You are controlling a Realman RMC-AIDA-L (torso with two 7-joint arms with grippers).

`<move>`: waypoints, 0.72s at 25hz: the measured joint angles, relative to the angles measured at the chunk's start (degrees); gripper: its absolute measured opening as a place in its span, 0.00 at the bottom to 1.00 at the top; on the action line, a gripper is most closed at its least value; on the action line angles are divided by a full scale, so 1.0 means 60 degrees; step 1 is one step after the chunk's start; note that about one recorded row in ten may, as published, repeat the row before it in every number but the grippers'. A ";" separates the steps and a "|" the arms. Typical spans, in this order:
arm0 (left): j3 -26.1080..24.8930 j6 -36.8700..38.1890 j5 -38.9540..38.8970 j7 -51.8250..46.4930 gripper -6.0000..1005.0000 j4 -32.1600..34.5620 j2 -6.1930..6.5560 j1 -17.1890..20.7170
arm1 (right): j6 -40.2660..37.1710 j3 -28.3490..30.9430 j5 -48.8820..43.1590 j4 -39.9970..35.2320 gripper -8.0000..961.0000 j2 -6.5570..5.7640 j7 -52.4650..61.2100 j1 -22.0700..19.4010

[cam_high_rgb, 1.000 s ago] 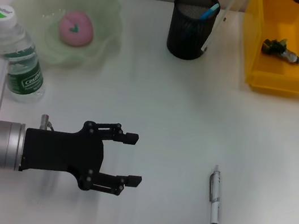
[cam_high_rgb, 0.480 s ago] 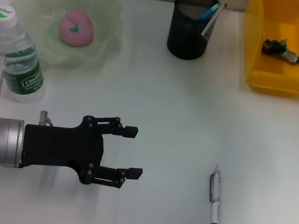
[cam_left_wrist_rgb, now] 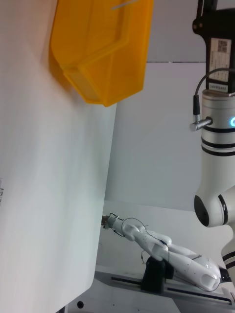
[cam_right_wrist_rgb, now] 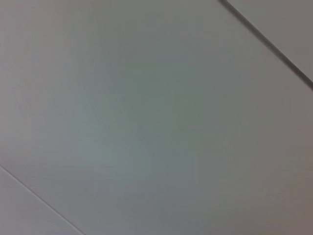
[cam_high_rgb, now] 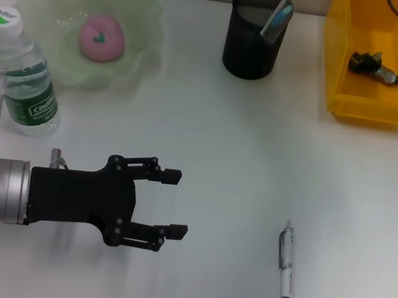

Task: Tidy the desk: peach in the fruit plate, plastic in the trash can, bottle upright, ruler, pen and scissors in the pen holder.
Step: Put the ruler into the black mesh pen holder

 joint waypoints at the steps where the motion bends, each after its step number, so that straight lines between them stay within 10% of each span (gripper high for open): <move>1: 0.0005 0.0000 0.0005 0.0013 0.81 0.0000 0.0001 0.0000 | 0.0039 0.0012 0.0000 0.0000 0.40 0.0002 -0.0033 0.0030; 18: 0.0019 0.0074 0.0014 0.0113 0.81 -0.0019 -0.0006 0.0038 | 0.0643 0.0049 0.0187 -0.0253 0.40 0.0029 -0.0438 0.0334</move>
